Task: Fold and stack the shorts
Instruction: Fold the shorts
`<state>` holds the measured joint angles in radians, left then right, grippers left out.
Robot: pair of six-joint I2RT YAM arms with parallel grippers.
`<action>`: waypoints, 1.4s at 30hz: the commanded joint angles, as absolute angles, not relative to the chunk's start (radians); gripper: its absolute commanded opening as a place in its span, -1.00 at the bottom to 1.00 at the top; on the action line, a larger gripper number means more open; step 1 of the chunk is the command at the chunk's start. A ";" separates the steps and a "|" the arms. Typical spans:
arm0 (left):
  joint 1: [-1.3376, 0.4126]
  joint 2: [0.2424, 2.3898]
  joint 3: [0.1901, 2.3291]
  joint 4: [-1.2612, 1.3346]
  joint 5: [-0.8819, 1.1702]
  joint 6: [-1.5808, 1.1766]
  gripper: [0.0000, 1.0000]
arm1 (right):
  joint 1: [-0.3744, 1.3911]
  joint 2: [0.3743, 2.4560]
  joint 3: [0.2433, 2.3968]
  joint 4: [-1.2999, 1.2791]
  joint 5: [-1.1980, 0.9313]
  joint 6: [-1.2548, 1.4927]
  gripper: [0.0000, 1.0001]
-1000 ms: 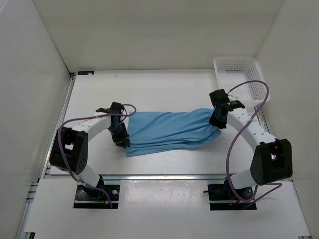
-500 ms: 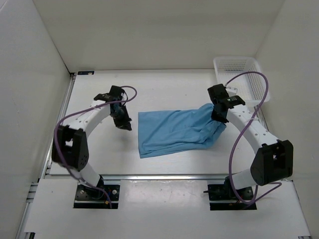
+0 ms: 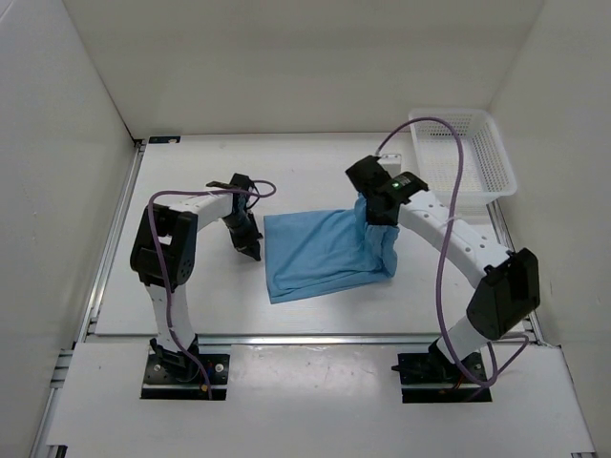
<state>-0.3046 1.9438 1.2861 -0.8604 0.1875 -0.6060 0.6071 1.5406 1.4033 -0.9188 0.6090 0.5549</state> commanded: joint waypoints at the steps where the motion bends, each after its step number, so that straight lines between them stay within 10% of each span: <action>1: -0.322 1.956 1.292 -0.833 0.230 -0.578 -0.79 | 0.685 1.597 1.500 -0.972 0.643 0.601 -1.00; 27: -0.331 1.974 1.244 -0.793 0.210 -0.578 -0.79 | 1.020 2.100 2.026 -1.014 0.577 0.706 -1.00; 30: -0.275 1.913 1.217 -0.793 0.230 -0.578 -0.12 | 1.020 2.063 1.981 -0.861 0.456 0.660 -0.63; 32: -0.233 1.873 1.204 -0.824 0.200 -0.568 0.78 | 1.020 2.014 1.925 -0.804 0.411 0.650 0.44; 34: -0.172 1.807 1.204 -0.864 0.181 -0.536 0.89 | 1.020 1.982 1.899 -0.776 0.413 0.638 0.76; 42: -0.097 1.681 1.285 -0.949 0.121 -0.534 0.83 | 1.009 1.726 1.646 -0.716 0.477 0.683 0.48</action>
